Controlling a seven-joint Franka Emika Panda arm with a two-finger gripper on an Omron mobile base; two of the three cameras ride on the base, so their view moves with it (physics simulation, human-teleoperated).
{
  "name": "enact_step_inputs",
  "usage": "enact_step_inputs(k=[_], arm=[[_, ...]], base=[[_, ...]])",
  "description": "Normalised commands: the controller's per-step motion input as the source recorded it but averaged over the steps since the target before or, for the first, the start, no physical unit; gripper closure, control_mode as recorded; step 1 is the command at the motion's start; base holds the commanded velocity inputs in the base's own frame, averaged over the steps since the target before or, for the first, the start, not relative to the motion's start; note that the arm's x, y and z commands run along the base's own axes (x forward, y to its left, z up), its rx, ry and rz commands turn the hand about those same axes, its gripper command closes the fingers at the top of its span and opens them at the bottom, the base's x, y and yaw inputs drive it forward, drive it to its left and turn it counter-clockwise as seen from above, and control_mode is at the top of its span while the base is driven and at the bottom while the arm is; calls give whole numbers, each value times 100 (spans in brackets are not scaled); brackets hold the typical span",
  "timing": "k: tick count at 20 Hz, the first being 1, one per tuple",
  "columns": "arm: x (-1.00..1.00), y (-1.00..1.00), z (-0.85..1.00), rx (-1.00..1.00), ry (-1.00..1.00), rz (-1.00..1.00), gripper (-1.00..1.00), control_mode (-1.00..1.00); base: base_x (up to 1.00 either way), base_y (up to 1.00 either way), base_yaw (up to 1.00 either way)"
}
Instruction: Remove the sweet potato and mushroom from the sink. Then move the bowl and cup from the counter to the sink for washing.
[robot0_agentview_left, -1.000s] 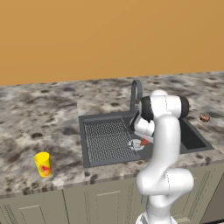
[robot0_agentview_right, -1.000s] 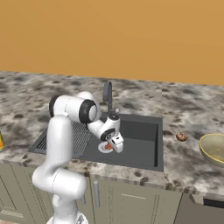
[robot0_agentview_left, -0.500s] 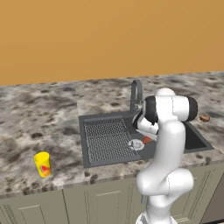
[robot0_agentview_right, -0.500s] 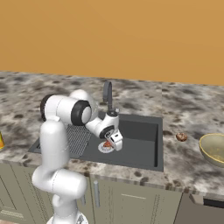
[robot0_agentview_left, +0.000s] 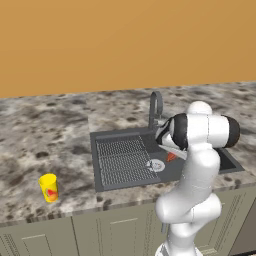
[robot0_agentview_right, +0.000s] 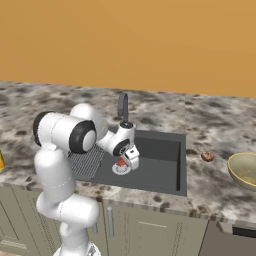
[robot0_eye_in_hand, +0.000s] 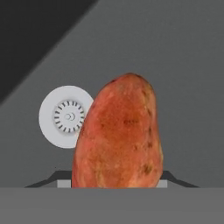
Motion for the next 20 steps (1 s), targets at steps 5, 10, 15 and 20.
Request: enact_step_inputs(k=[5, 10, 15, 20], arm=[[-33, 1, 40, 0, 0, 0, 100, -100], [-35, 2, 38, -1, 0, 0, 100, -100], [-34, 13, 34, 0, 0, 0, 100, -100], [-28, 13, 39, -1, 1, 1, 100, -100]], base=[[0, 0, 0], [0, 0, 0], [0, 0, 0], [0, 0, 0]])
